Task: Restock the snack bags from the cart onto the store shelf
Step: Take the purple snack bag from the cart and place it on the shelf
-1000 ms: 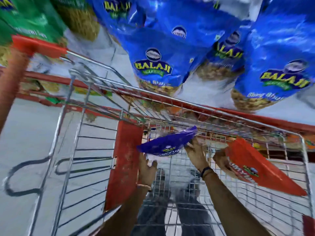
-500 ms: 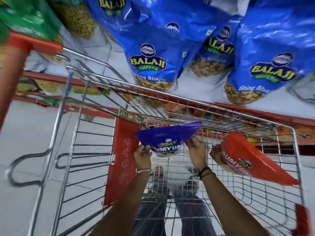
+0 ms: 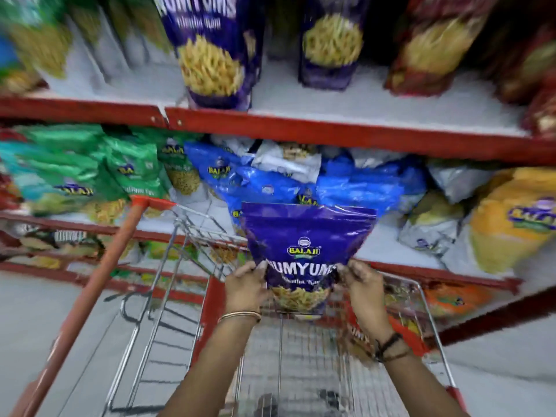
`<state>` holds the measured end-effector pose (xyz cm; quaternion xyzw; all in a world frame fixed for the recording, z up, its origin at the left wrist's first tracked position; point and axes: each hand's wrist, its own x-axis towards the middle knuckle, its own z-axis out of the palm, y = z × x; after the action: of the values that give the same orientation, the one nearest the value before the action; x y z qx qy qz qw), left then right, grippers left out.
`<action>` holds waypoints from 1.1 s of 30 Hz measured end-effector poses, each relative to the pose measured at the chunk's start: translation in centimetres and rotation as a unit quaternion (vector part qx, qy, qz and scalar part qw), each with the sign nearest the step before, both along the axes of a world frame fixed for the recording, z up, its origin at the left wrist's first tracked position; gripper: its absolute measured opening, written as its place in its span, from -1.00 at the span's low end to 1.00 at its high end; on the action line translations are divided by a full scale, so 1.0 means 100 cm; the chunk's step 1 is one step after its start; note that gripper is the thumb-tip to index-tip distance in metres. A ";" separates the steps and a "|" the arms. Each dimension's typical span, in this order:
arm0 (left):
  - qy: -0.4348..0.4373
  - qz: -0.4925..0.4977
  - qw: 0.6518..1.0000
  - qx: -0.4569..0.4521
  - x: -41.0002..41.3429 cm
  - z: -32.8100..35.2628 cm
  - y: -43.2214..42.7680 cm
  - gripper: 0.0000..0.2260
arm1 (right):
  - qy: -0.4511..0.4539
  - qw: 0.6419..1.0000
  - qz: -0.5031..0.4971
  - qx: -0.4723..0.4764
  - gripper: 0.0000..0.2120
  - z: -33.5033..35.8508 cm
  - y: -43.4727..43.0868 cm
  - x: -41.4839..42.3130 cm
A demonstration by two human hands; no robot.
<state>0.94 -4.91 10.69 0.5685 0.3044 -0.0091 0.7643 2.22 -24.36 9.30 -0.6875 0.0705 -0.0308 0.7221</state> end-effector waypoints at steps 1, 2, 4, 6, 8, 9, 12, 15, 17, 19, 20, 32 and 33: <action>-0.023 0.000 1.000 -0.005 0.005 0.017 -0.004 -0.81 | -0.019 1.000 -0.003 0.011 -0.83 0.020 -0.004 0.004; -0.042 0.002 0.999 -0.014 0.010 0.034 -0.008 -0.80 | -0.036 0.999 -0.010 0.022 -0.80 0.037 -0.008 0.009; -0.088 -0.009 0.994 -0.060 0.021 0.070 -0.017 -0.77 | -0.069 0.996 -0.016 0.046 -0.79 0.074 -0.016 0.018; -0.146 -0.028 0.985 -0.084 0.031 0.107 -0.023 -0.71 | -0.113 0.992 -0.028 0.054 -0.79 0.109 -0.022 0.028; -0.209 -0.048 0.973 -0.087 0.042 0.143 -0.029 -0.68 | -0.167 0.984 -0.032 0.049 -0.76 0.146 -0.026 0.038; -0.237 -0.056 0.966 -0.086 0.047 0.160 -0.031 -0.71 | -0.192 0.980 -0.031 0.051 -0.75 0.164 -0.027 0.044; -0.304 -0.074 0.948 -0.059 0.070 0.205 -0.037 -0.78 | -0.251 0.964 -0.029 0.078 -0.75 0.216 -0.028 0.064; -0.336 -0.063 0.937 -0.069 0.101 0.240 -0.041 -0.73 | -0.296 0.949 -0.043 0.096 -0.72 0.254 -0.026 0.095; -0.347 -0.050 0.934 -0.067 0.123 0.254 -0.042 -0.72 | -0.314 0.943 -0.047 0.100 -0.72 0.268 -0.024 0.119; -0.345 -0.025 0.937 -0.051 0.147 0.258 -0.041 -0.72 | -0.310 0.943 -0.057 0.102 -0.71 0.270 -0.020 0.147; -0.337 -0.015 0.940 -0.043 0.160 0.258 -0.040 -0.73 | -0.302 0.946 -0.061 0.105 -0.71 0.268 -0.018 0.162; -0.212 0.010 0.977 0.002 0.271 0.273 -0.032 -0.79 | -0.156 0.971 -0.087 0.157 -0.88 0.254 0.008 0.280; -0.214 0.015 0.977 0.017 0.278 0.273 -0.031 -0.79 | -0.152 0.975 -0.086 0.135 -0.91 0.255 0.007 0.283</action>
<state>28.77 -8.05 37.96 0.5655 0.1421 0.1291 0.8021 30.55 -23.66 34.83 -0.5622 0.0218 -0.1873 0.8052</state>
